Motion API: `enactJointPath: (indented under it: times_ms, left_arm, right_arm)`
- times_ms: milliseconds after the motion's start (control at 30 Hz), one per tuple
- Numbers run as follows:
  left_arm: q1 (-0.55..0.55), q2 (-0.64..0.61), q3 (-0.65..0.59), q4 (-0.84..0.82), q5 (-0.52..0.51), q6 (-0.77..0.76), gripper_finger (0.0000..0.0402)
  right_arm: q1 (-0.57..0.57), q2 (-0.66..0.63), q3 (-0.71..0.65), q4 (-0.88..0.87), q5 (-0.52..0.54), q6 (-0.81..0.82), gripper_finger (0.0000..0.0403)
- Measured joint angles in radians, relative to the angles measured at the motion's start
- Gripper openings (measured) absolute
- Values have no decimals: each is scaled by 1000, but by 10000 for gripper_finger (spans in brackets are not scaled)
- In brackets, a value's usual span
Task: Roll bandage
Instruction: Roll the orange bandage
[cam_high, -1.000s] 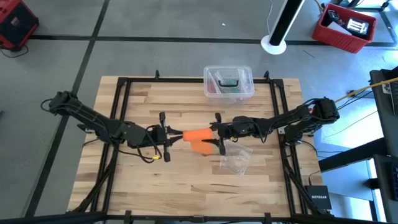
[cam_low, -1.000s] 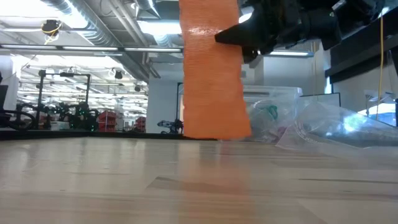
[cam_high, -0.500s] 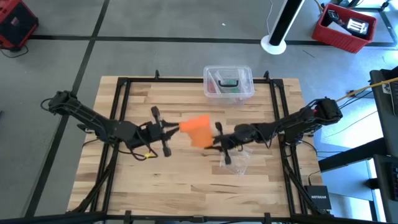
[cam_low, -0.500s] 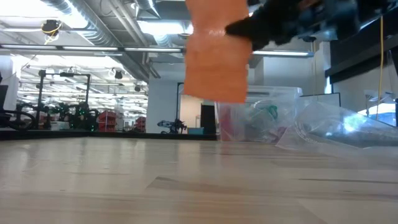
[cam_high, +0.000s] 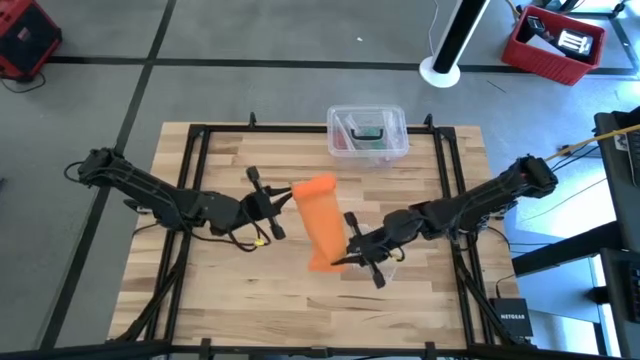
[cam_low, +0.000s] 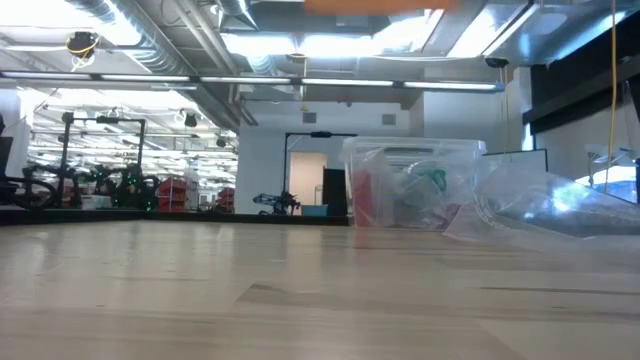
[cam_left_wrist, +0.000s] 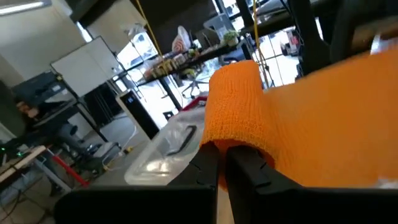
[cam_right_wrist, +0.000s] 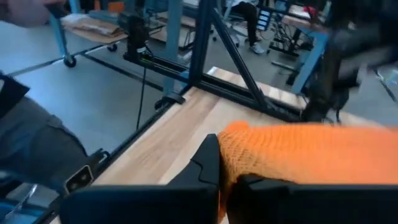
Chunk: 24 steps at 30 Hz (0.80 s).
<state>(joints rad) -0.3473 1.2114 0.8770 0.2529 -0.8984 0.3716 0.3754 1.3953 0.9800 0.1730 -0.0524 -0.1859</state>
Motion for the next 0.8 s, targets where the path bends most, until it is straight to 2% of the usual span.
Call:
enactJointPath:
  times_ms: [167,267,433,600,800]
  left_arm:
    - [-25,0,0,-32,-14,-34,3]
    - [-38,-1,0,-44,-19,-32,3]
    - [-59,8,0,-102,-21,-42,3]
    - [-84,62,0,-112,-19,-34,2]
    - [-100,143,0,-80,39,-31,3]
  right_arm:
    - [11,-40,125,-136,40,-32,4]
    - [10,-45,174,-144,52,-32,3]
    - [-17,-45,260,-137,130,-30,5]
    - [-84,-44,302,-111,241,25,3]
    - [-208,-34,303,-145,209,83,6]
